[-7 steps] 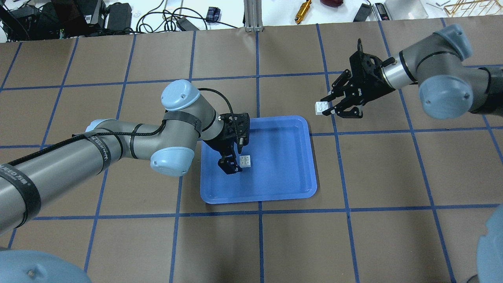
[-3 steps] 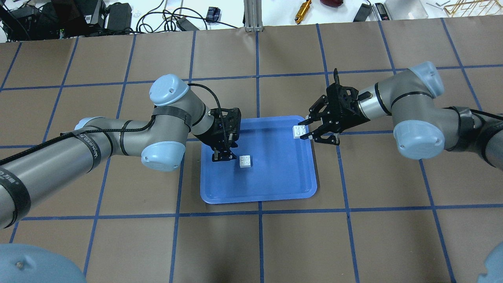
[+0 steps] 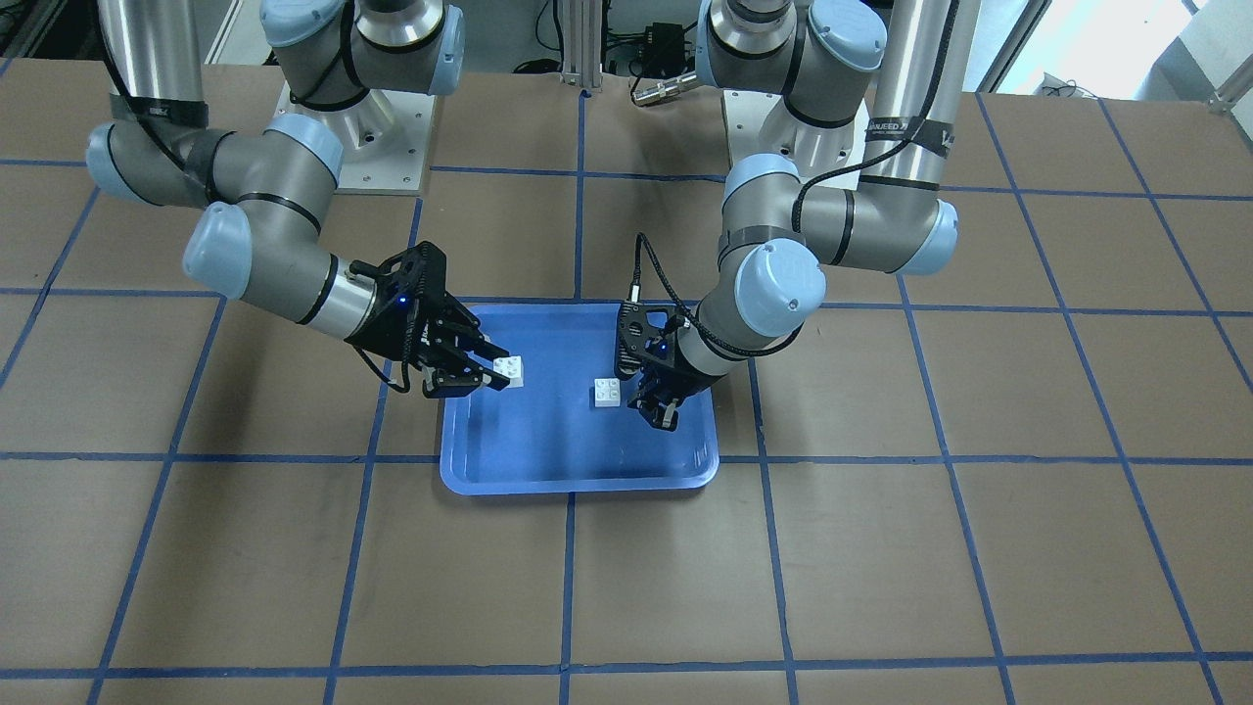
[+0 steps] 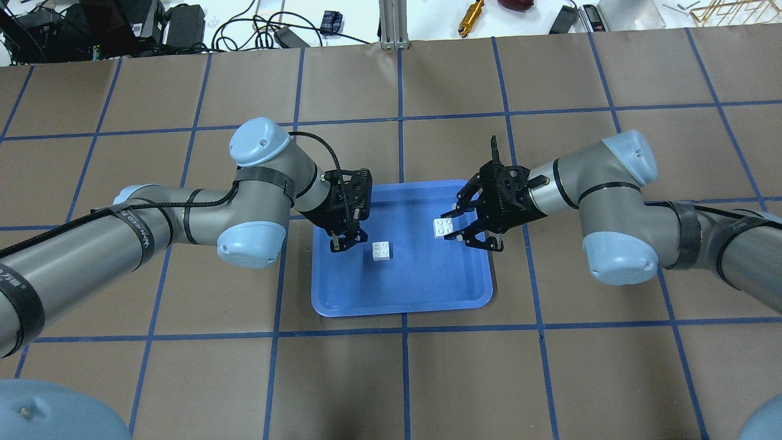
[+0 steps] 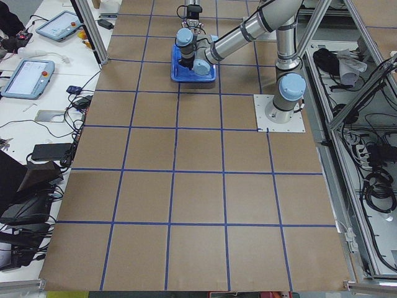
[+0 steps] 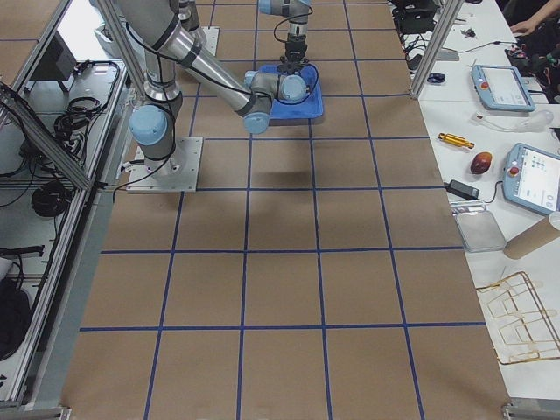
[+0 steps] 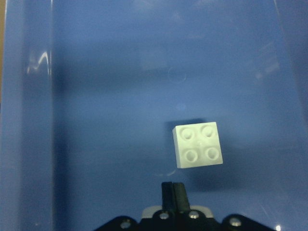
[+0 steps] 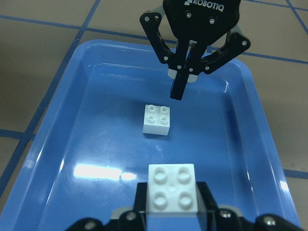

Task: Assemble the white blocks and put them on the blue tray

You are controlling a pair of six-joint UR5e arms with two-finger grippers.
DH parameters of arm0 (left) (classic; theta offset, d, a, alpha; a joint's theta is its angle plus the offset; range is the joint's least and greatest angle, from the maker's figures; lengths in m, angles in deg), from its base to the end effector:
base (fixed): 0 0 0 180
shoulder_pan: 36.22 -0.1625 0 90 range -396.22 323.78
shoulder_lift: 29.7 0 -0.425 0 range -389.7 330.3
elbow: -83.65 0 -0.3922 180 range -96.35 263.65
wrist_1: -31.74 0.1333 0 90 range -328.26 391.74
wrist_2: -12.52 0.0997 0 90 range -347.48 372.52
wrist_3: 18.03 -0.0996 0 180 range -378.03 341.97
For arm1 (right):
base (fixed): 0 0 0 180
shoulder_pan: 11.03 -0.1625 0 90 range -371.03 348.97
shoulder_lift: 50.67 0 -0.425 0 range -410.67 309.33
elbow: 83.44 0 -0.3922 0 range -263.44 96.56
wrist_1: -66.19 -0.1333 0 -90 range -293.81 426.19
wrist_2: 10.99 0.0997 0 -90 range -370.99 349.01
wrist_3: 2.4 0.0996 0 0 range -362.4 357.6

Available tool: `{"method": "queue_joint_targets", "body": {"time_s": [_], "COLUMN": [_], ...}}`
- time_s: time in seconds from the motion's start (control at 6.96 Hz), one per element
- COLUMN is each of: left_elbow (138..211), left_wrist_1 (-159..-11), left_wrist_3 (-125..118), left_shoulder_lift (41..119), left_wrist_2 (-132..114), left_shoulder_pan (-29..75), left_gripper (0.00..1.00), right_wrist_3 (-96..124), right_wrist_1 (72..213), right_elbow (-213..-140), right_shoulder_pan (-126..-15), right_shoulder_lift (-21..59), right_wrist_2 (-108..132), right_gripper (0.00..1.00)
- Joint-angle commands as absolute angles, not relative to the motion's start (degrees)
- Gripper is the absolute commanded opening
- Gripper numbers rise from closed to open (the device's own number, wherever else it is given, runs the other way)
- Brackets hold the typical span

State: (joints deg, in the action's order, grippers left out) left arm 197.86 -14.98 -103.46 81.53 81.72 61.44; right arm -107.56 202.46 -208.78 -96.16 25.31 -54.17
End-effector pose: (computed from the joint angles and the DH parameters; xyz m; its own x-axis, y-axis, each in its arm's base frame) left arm -0.2372 -0.4980 0.1824 0.0588 0.9961 0.0658 0.9359 -0.0321 -0.3507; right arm 0.1666 -0.4701 0.2038 0.0956 -0.9858 0.1384 -0.6770 -0.1663 -0.7169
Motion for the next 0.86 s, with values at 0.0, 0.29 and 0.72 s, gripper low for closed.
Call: {"method": "queue_joint_targets", "body": {"time_s": [0.0,0.29,0.72], "left_elbow": [199.14,199.23,199.23], "left_wrist_1": [-14.67,-14.67,-14.67], "left_wrist_3": [-103.37,-103.37,-103.28], "left_shoulder_lift": [81.48,81.83,81.92], "left_wrist_2": [81.42,80.55,79.22], "left_shoulder_pan": [61.42,61.34,61.34], "left_gripper": [0.05,0.05,0.05], "right_wrist_3": [-105.42,-101.83,-94.96], "right_wrist_1": [206.28,207.16,219.78], "right_elbow": [-210.26,-210.18,-210.0], "right_shoulder_pan": [-97.6,-98.74,-99.53], "right_shoulder_lift": [24.82,24.56,17.55], "right_wrist_2": [-54.32,-54.75,-55.37], "right_gripper": [0.0,0.0,0.0]}}
